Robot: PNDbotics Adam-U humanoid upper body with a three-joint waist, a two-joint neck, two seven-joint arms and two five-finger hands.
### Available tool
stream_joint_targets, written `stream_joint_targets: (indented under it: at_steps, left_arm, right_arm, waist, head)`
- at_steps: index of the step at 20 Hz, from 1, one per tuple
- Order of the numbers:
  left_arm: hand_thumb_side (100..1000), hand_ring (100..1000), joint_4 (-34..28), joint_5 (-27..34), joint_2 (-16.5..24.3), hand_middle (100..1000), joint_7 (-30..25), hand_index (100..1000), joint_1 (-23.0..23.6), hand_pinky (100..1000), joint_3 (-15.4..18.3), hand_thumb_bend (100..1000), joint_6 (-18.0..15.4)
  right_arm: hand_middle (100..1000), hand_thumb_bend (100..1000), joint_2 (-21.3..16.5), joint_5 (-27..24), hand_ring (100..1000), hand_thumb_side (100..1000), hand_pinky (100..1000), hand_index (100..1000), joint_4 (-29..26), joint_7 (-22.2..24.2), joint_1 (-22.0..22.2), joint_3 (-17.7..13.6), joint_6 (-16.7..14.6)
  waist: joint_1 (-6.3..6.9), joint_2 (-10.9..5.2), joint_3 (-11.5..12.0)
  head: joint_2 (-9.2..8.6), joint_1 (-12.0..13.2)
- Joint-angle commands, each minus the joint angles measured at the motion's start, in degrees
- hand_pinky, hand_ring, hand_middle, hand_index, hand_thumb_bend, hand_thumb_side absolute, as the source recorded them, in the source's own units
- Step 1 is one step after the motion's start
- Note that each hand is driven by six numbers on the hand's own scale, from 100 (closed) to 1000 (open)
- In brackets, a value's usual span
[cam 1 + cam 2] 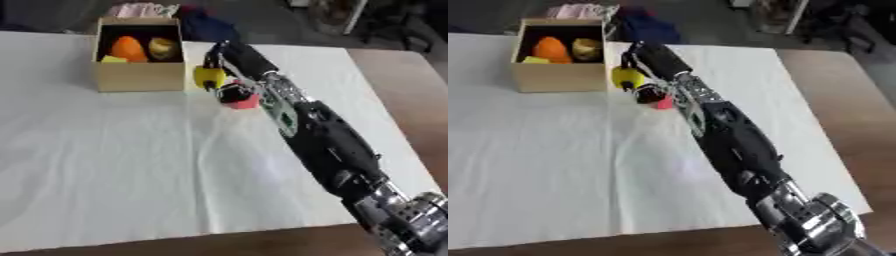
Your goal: Pick up objects on the table and place them in the box.
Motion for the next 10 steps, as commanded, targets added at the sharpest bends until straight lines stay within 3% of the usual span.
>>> stream_joint_targets:
  at_steps: [1, 6, 10]
  left_arm:
    - [556, 579, -0.6, -0.1, 0.6, 634, 0.0, 772, -0.3, 768, 0.9, 100, 0.1]
    - [558, 579, -1.0, 0.0, 0.2, 634, -0.6, 772, -0.8, 771, 0.6, 100, -0.1]
    - [559, 579, -1.3, 0.3, -0.7, 635, -1.6, 772, -1.9, 772, -0.1, 100, -0.4]
  right_arm:
    - [283, 100, -2.4, -4.4, 369, 100, 582, 368, -4.4, 1.2, -2.5, 0.7, 0.2]
    - [289, 100, -3.6, -8.9, 388, 100, 590, 373, -7.7, 4.1, -6.7, 1.2, 1.6]
    - [301, 100, -2.5, -8.5, 405, 100, 597, 385, -5.1, 4.4, -10.3, -0.1, 2.8]
  waist:
    - [0.23, -0.44, 0.2]
    - [-0.17, -0.05, 1.3]
    - [-0.56, 0.64, 3.6]
  head:
    - [-0.58, -0.1]
    - [-1.28, -1.1]
    - [-2.29, -3.3]
